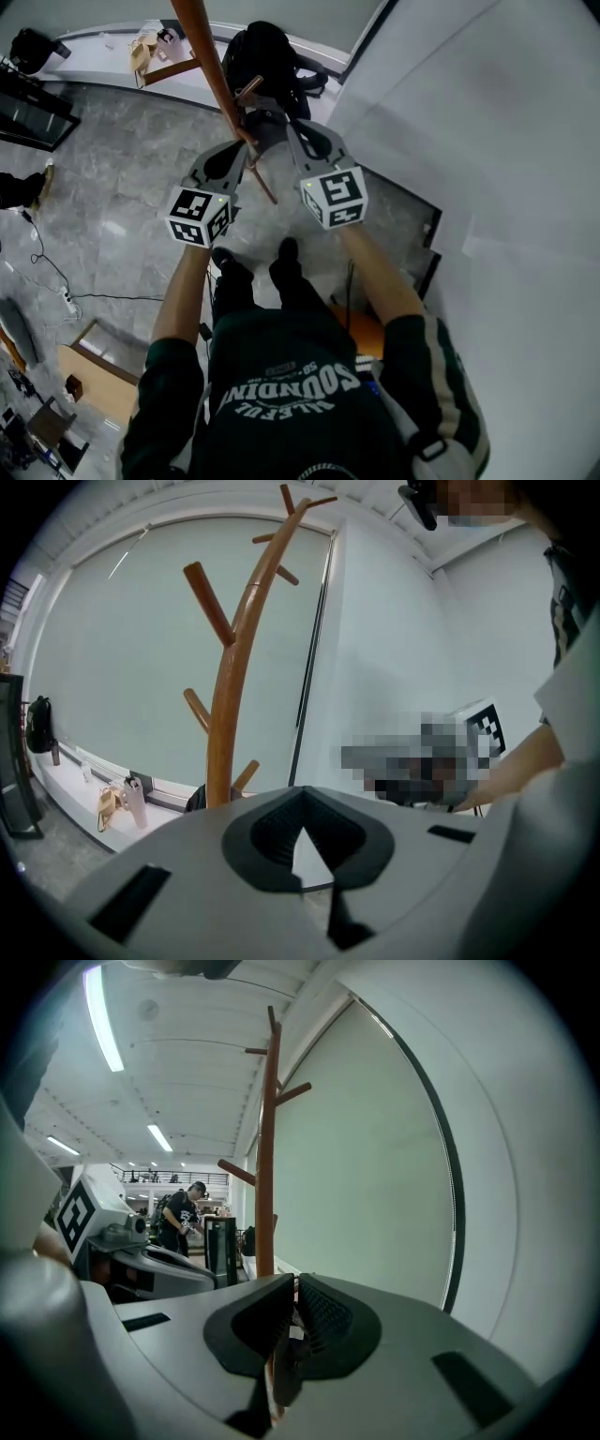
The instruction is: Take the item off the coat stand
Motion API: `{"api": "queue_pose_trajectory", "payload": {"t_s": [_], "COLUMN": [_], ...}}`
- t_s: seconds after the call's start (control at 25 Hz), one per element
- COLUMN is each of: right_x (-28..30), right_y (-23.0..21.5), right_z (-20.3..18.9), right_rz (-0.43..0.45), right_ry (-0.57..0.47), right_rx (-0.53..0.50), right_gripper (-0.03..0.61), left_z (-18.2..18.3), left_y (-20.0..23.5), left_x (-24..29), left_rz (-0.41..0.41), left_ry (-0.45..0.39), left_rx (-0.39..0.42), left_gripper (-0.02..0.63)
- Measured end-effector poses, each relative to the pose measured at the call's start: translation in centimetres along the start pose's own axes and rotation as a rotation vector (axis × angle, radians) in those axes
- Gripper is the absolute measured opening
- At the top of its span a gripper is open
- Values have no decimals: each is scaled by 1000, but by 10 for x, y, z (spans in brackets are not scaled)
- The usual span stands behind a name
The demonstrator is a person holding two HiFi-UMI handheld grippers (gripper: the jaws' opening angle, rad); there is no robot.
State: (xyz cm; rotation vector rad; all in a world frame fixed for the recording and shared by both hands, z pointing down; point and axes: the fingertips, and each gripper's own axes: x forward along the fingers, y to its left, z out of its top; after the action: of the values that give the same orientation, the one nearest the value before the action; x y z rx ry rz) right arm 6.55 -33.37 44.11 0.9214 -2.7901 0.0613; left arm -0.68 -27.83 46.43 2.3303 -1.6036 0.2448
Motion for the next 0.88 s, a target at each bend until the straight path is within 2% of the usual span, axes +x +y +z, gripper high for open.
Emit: {"api": "queue_pose_trajectory", "payload": {"t_s": [0.2,0.44,0.68,0.88], "right_x": [12,13,10,12], "right_y": [-5,2,7,0], "right_z": [-10,-61,-105,-126], "right_rz": [-3,-11,-11,-23], "right_ry": [-26,20,50,64], "right_rx": [27,79,125,130], "right_gripper": [0,0,0,0], "left_z": [-23,-55,-75,-87], "left_y": [12,18,17,22], "left_x": [10,17,19,21], "left_rz": [16,37,50,58], "left_ry": [10,23,26,35], "left_rx": [-23,-72,-34,-33], "left_gripper": [0,0,0,0]}}
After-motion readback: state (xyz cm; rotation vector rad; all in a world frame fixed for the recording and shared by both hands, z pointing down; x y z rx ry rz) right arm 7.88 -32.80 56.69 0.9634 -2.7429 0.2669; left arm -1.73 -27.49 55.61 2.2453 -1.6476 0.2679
